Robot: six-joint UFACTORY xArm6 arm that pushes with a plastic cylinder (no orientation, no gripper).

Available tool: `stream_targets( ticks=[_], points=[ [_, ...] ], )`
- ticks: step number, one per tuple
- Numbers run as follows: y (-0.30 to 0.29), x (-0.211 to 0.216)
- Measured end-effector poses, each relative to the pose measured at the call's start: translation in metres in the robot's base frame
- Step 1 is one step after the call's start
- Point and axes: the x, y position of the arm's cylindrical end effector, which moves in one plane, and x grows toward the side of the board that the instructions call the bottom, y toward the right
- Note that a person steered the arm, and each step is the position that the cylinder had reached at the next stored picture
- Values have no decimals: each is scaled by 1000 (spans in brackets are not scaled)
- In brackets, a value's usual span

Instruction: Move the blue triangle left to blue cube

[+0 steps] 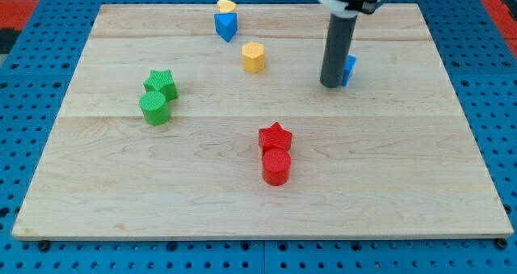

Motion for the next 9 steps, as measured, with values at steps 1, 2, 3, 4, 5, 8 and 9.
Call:
stream_targets(
  ticks=[1, 2, 3, 4, 5, 8, 9],
  points=[
    [1, -28],
    [-2, -67],
    [-29, -85],
    [-77, -82],
    [-125, -77],
    [-236, -111],
    [-213, -122]
  ],
)
